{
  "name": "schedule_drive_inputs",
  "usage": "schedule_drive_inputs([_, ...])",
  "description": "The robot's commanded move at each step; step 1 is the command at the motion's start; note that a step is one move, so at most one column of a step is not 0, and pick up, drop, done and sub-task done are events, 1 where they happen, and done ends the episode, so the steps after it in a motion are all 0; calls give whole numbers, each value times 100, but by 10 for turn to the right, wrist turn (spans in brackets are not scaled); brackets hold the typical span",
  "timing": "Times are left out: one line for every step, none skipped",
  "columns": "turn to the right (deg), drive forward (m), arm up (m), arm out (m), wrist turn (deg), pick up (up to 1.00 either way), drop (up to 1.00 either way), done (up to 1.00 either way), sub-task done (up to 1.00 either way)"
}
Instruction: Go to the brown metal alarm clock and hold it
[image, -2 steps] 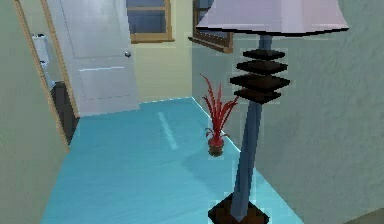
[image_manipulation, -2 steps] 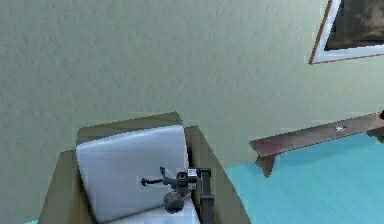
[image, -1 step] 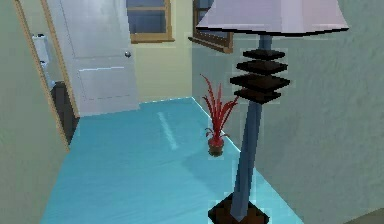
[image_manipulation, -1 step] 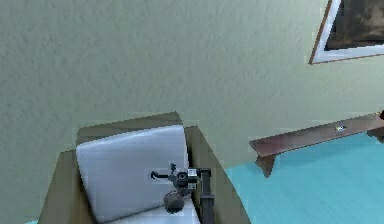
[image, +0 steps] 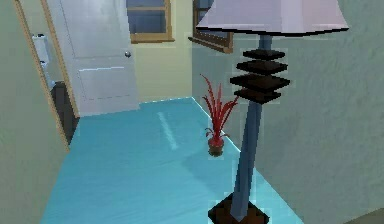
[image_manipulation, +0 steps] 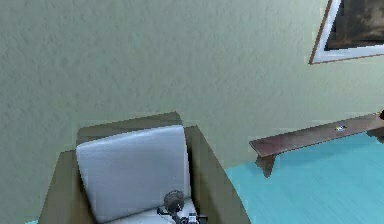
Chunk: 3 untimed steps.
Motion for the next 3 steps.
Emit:
schedule_drive_inputs([0, 0, 0, 0, 0, 100, 0, 0, 0])
schedule_drive_inputs([0, 0, 10, 0, 0, 0, 0, 0, 0])
schedule_drive_inputs([0, 0, 0, 0, 0, 0, 0, 100, 0])
